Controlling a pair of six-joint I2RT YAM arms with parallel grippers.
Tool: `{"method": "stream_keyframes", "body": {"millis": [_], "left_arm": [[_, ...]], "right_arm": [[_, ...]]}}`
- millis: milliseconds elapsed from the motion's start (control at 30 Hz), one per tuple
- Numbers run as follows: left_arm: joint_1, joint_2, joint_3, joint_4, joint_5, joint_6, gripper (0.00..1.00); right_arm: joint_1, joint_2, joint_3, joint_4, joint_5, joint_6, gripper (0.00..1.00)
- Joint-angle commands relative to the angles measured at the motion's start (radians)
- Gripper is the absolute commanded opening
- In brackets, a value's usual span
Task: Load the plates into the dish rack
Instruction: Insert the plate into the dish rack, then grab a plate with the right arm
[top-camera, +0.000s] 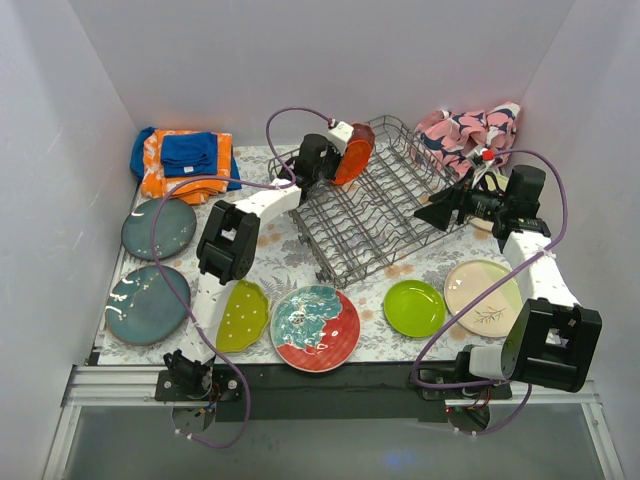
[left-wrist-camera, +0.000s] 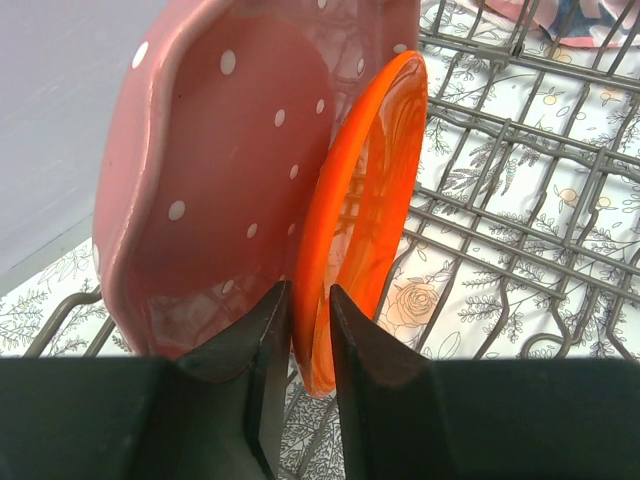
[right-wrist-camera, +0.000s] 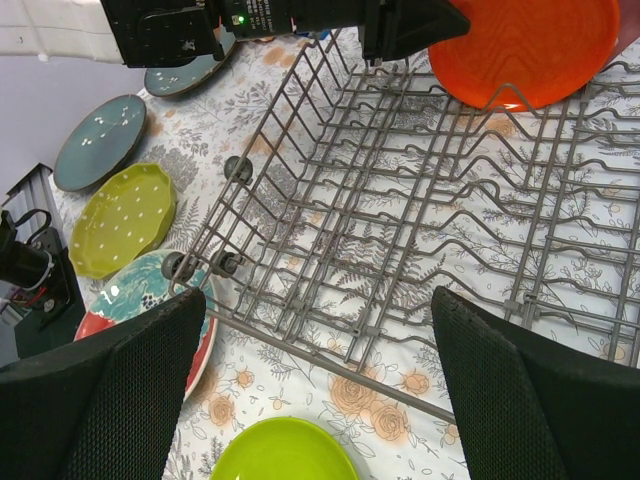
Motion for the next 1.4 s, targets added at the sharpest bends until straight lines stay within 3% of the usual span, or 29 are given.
{"method": "stream_keyframes", "body": {"millis": [0, 367, 667, 967, 1133, 1367], "left_arm": [[-0.01, 0.002, -0.006, 0.029, -0.02, 0.008, 0.21], [-0.028, -0.105, 0.024, 0.006, -0.07, -0.011, 0.39], [-0.03, -0.237, -0.025, -0.028, -0.155, -0.031, 0.44], [-0.03, -0.44, -0.174, -0.057, -0.193, -0.086, 0.49], [-0.03, -0.608, -0.338, -0.092, -0.169, -0.167, 0.52], [-0.024, -1.056, -0.772, -0.136, -0.116, -0.334, 0.58]], "right_arm": [[-0.007, -0.007, 0.009, 0.031, -0.03, 0.012, 0.98], [-0.009, -0.006, 0.012, 0.028, -0.033, 0.01, 0.98], [-0.01, -0.009, 0.006, 0.024, -0.061, -0.002, 0.98], [-0.01, 0.014, 0.034, -0.074, -0.07, -0.146, 0.98], [-0.009, 0.005, 0.103, -0.376, 0.039, -0.388, 0.98], [-0.007, -0.015, 0.092, -0.8, 0.24, -0.833, 0.98]]}}
